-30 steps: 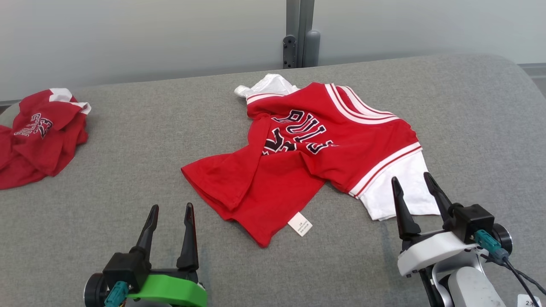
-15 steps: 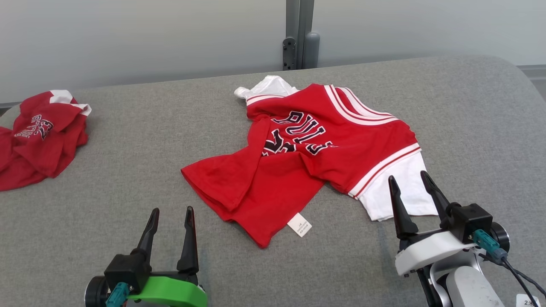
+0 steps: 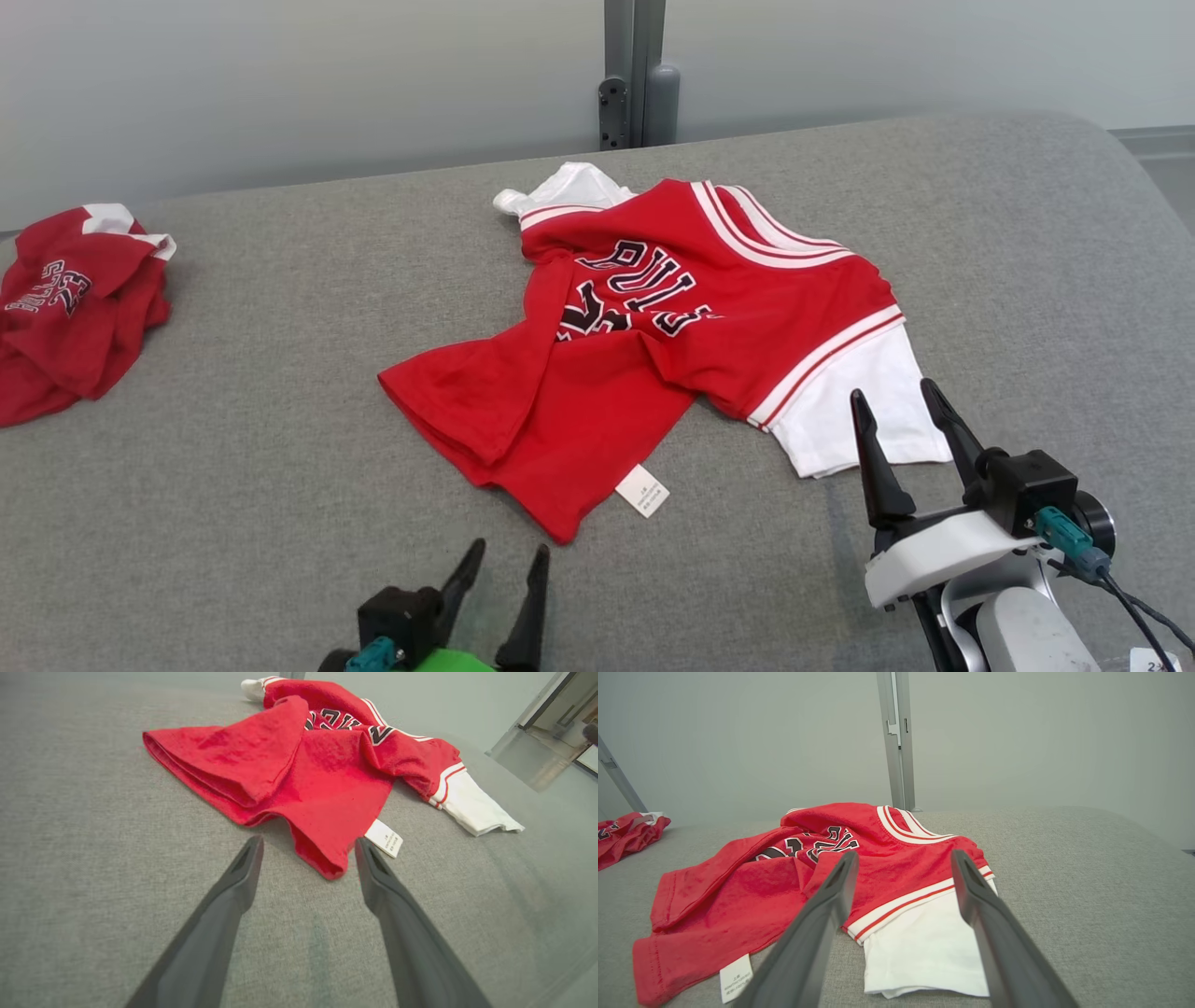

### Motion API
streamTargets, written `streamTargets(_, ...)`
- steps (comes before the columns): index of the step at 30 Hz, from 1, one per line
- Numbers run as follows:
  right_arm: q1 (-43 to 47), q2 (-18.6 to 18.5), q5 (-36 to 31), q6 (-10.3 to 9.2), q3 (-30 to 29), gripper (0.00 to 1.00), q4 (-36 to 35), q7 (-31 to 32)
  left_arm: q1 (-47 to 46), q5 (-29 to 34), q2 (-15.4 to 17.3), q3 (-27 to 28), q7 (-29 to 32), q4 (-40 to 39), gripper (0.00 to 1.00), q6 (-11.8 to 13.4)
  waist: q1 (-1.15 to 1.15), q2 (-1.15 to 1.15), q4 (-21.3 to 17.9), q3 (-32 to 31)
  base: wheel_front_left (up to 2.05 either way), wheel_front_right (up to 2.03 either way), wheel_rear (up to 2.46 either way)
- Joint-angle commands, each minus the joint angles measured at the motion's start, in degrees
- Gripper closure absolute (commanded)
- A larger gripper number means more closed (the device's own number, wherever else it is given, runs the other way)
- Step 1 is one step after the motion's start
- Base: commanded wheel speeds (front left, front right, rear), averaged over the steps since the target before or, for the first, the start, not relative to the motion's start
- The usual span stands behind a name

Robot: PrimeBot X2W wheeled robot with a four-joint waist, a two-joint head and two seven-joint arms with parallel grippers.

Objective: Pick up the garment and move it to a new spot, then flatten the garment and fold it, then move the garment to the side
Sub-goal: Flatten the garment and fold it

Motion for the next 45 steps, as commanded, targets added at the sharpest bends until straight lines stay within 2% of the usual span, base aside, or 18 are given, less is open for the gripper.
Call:
streamTargets(1, 0.11, -0.09, -0.03, -0.06, 0.16, 0.0, 0.07, -0.18, -0.54, -2.41, 0.19, -1.35, 1.18, 0.8, 0.0, -0.36, 0.0, 0.0, -0.53, 0.48, 0.0, 0.0, 0.0)
streamTargets(3, -0.12, -0.09, -0.01, -0.06, 0.31, 0.0, 0.11, -0.18, -1.5, -5.14, 0.2, -3.23, 2.63, 1.85, 0.0, -0.54, 0.0, 0.0, -0.92, 0.88, 0.0, 0.0, 0.0)
streamTargets(7, -0.75, -0.1, -0.1, -0.06, 0.56, 0.0, 0.19, -0.18, -3.56, -9.47, 0.22, -5.38, 4.32, 4.37, 0.0, 0.79, 0.0, 0.0, -1.94, 1.78, 0.0, 0.0, 0.0)
streamTargets(22, -2.15, -0.09, -0.4, -0.06, -0.79, 0.0, -0.23, -0.18, -11.33, -16.19, 0.25, -9.37, 2.48, 12.93, 0.0, 5.17, 0.0, 0.0, -4.77, 4.68, 0.0, 0.0, 0.0)
streamTargets(23, -2.17, -0.09, -0.51, -0.06, -0.9, 0.0, -0.21, -0.18, -11.76, -16.32, 0.25, -9.67, 2.42, 13.56, 0.04, 5.51, 0.0, 0.0, -4.85, 4.74, 0.0, 0.0, 0.0)
streamTargets(24, -2.16, -0.09, -0.53, -0.06, -1.08, 0.0, -0.12, -0.18, -12.1, -16.43, 0.25, -10.0, 2.22, 14.07, 0.25, 5.55, 0.0, 0.0, -4.91, 4.79, 0.0, 0.0, 0.0)
streamTargets(25, -2.12, -0.1, -0.62, -0.06, -1.26, 0.0, -0.05, -0.18, -12.4, -16.81, 0.25, -10.31, 2.06, 14.58, 0.51, 5.65, 0.0, 0.0, -4.96, 4.83, 0.0, 0.0, 0.0)
streamTargets(26, -2.02, -0.09, -0.76, -0.05, -1.43, 0.0, 0.02, -0.18, -12.7, -17.11, 0.26, -10.61, 1.85, 15.02, 0.65, 5.71, 0.0, 0.0, -5.0, 4.85, 0.0, 0.0, 0.0)
streamTargets(27, -1.92, -0.09, -0.92, -0.06, -1.67, 0.0, 0.11, -0.18, -12.98, -17.21, 0.23, -10.94, 1.53, 15.32, 0.87, 5.7, 0.0, 0.0, -5.04, 4.88, 0.0, 0.0, 0.0)
streamTargets(28, -1.85, -0.1, -1.04, -0.06, -1.97, 0.0, 0.25, -0.18, -13.26, -17.64, 0.22, -11.1, 1.01, 15.5, 1.0, 5.73, 0.0, 0.0, -5.03, 4.88, 0.0, 0.0, 0.0)
streamTargets(36, -0.93, -0.14, -1.83, -0.06, -6.2, 0.0, 5.75, -0.18, -14.41, -17.75, 0.73, -9.66, -3.07, 15.02, 1.0, 6.39, 0.0, 0.0, -4.01, 4.55, 0.0, 0.0, 0.0)
streamTargets(45, -4.59, -0.12, -2.93, -0.06, -11.3, 0.0, 16.62, 0.1, -10.65, -16.16, 4.12, -4.99, -4.27, 7.25, 1.0, 8.51, 0.0, 0.0, -1.54, 4.36, 0.0, 0.0, 0.0)
